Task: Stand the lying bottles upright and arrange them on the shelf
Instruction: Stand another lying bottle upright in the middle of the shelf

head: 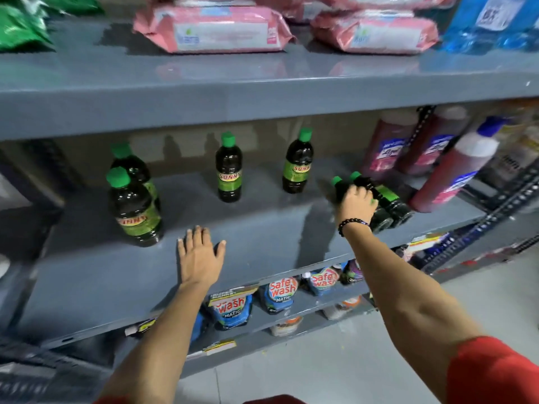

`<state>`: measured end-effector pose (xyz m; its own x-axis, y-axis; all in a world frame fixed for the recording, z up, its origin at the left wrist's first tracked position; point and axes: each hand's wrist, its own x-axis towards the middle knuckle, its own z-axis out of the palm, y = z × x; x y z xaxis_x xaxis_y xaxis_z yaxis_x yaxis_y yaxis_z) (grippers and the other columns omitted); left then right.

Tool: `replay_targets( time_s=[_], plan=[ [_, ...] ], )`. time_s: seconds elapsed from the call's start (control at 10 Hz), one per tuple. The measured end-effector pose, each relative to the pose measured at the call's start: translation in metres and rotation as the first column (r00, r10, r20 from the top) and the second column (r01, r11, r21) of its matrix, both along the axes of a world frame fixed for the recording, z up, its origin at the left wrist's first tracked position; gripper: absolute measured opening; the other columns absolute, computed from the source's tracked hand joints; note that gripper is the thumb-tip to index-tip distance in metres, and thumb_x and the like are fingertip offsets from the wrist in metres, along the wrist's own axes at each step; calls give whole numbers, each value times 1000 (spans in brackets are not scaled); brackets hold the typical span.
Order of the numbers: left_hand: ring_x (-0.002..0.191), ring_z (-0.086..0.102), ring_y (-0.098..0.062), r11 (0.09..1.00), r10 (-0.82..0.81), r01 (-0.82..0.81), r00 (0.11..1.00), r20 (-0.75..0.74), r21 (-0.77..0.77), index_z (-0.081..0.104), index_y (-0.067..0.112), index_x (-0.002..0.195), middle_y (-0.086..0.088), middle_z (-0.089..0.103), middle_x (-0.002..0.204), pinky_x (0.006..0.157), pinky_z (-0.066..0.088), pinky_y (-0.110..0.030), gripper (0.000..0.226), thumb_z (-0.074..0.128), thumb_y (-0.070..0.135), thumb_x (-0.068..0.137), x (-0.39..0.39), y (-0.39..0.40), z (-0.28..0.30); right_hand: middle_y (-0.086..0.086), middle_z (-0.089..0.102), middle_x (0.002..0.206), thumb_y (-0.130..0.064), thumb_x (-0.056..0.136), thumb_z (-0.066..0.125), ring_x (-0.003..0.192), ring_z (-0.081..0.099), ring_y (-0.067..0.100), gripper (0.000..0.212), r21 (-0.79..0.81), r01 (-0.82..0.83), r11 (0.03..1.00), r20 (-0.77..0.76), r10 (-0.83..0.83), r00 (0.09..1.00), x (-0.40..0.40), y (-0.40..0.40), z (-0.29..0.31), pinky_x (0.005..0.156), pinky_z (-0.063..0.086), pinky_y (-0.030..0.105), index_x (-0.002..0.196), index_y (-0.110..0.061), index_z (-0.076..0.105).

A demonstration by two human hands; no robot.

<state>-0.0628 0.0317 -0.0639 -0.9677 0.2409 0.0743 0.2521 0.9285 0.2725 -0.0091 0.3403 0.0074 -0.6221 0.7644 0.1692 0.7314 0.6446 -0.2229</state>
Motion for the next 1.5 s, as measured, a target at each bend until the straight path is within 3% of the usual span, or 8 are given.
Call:
replay_targets(
  time_s=[0.3, 0.5, 0.6, 0.7, 0.9, 1.3, 1.4, 1.5],
  plan=[
    [137, 31, -35, 999, 32, -32, 999, -24, 3, 41, 1, 133, -20, 42, 144, 115, 20, -50, 55, 45, 37, 92, 0, 1, -1, 26, 46, 131, -13, 88, 59, 123, 41, 41, 44, 3, 128, 992, 68, -128, 989, 2, 43, -23, 103, 35, 53, 126, 3, 42],
    [139, 29, -33, 1000, 23, -22, 1000, -21, 7, 39, 3, 135, -18, 39, 146, 116, 18, -50, 54, 42, 38, 93, 1, 0, -1, 25, 46, 130, -30, 72, 75, 123, 42, 39, 71, -349, 169, 922, -291, -278, 916, 0, 3, -3, 99, 37, 49, 127, 0, 42],
    [139, 29, -33, 1000, 21, -20, 1000, -24, 10, 39, 3, 135, -18, 39, 146, 116, 18, -50, 54, 41, 38, 94, 2, 0, 0, 24, 55, 119, -31, 60, 77, 109, 55, 35, 70, -534, -43, 845, -520, -288, 804, -3, -22, 2, 92, 45, 45, 119, 0, 53],
    [139, 29, -34, 1000, 15, -15, 1000, -26, 14, 39, 3, 135, -18, 39, 146, 116, 18, -50, 54, 41, 37, 94, 2, 0, 0, 14, 66, 88, -17, 52, 70, 77, 61, 23, 30, -644, -454, 616, -696, -225, 682, -15, -64, 12, 74, 51, 34, 80, -14, 63],
    [139, 28, -32, 1000, 16, -16, 1000, -8, 10, 37, 4, 136, -17, 38, 147, 116, 17, -49, 54, 39, 38, 94, 2, 0, 2, 18, 68, 109, 6, 64, 79, 94, 62, 23, 56, -651, -607, 455, -637, 106, 763, -49, -121, 15, 86, 51, 33, 115, 1, 57],
    [140, 27, -32, 1000, 15, -15, 1000, -6, -5, 36, 5, 137, -16, 38, 148, 116, 16, -49, 54, 38, 38, 94, 1, 0, 1, 3, 54, 130, -25, 57, 89, 118, 53, 18, 97, -731, -575, 366, -531, 224, 817, -76, -148, 35, 109, 41, 40, 137, -6, 37],
    [140, 28, -32, 1000, 12, -12, 1000, -13, -13, 36, 5, 137, -16, 38, 148, 116, 17, -49, 54, 37, 39, 94, 2, 0, 3, 8, 57, 126, -40, 59, 87, 114, 57, 21, 85, -606, -592, 530, -648, 102, 755, -78, -156, 60, 98, 49, 35, 126, -5, 48],
    [142, 23, -30, 999, -4, 4, 1000, 2, -50, 31, 6, 140, -15, 32, 151, 117, 14, -49, 56, 31, 40, 96, 3, -1, 5, 14, 64, 110, -45, 71, 76, 99, 63, 29, 51, -241, -566, 789, -572, 355, 739, -86, -160, 91, 78, 48, 30, 103, -7, 63]
  ],
)
